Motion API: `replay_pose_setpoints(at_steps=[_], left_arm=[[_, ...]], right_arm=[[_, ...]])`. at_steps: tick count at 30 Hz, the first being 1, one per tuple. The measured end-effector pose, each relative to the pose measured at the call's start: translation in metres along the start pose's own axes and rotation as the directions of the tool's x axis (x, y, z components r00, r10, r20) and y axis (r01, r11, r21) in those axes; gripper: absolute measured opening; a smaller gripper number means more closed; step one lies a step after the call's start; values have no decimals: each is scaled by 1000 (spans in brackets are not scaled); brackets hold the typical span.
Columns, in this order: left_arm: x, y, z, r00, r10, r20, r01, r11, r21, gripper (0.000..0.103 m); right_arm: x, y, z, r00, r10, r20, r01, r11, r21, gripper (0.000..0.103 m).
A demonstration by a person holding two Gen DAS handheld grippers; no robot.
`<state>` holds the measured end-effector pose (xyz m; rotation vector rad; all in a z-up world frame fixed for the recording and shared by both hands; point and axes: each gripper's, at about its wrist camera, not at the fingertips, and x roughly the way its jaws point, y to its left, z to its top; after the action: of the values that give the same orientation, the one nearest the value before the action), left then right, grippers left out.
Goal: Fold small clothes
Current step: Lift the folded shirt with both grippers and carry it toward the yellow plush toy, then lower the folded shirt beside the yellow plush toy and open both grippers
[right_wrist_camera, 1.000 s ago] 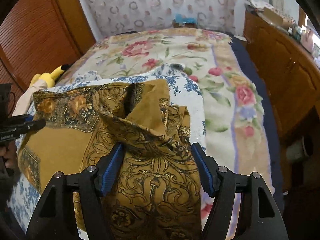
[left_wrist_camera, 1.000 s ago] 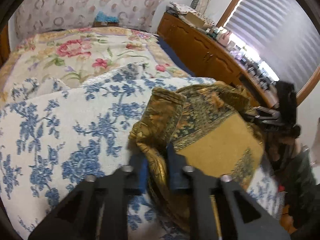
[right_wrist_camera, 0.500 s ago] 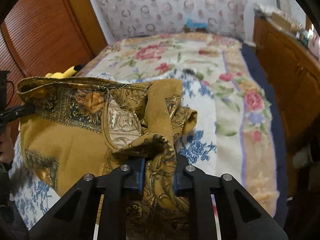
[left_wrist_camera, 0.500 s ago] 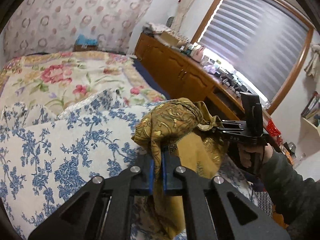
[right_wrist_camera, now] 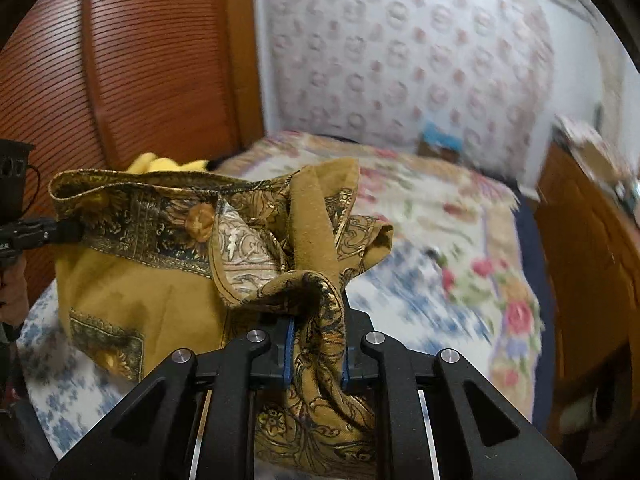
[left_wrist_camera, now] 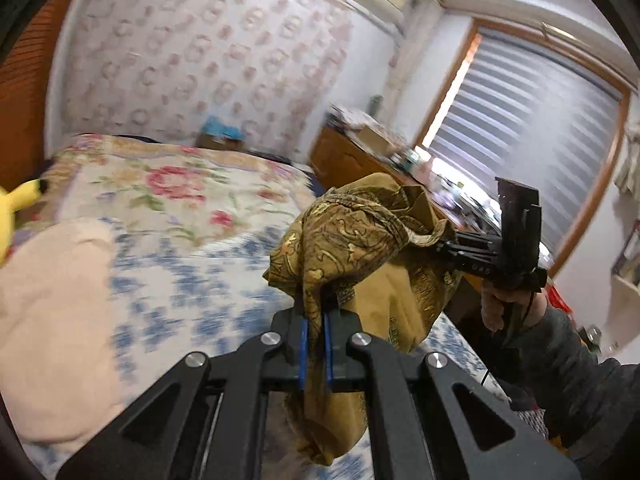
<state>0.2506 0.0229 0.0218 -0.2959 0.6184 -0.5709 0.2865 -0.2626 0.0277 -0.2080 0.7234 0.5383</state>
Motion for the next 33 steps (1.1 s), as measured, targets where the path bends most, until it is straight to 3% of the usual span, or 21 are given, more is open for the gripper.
replay_pose_setpoints(at_steps=[4, 10, 15, 20, 27, 31, 33], left_arm=[[-49, 40, -7, 993, 95, 69, -92, 995, -50, 2], [-107, 109, -25, 964, 230, 131, -208, 965, -163, 2], [-125, 159, -54, 943, 307, 124, -267, 927, -265, 2], [-124, 194, -89, 939, 338, 68, -300, 899, -320, 2], [-120, 198, -104, 930, 367, 9, -348, 888, -302, 3], [-125, 195, -105, 920, 393, 1, -374, 877, -301, 7], [-129, 194, -106, 916, 402, 8, -381, 873, -304, 9]], right_arm=[[32, 53, 41, 997, 78, 24, -75, 992, -99, 13], [95, 134, 101, 983, 184, 19, -175, 959, -223, 13], [153, 196, 137, 972, 233, -26, -229, 921, -315, 13], [216, 252, 152, 971, 227, -80, -240, 885, -399, 13], [271, 272, 152, 964, 238, -120, -266, 890, -369, 19], [277, 269, 160, 973, 218, -77, -231, 928, -293, 39], [273, 265, 164, 974, 221, -51, -226, 937, -266, 41]])
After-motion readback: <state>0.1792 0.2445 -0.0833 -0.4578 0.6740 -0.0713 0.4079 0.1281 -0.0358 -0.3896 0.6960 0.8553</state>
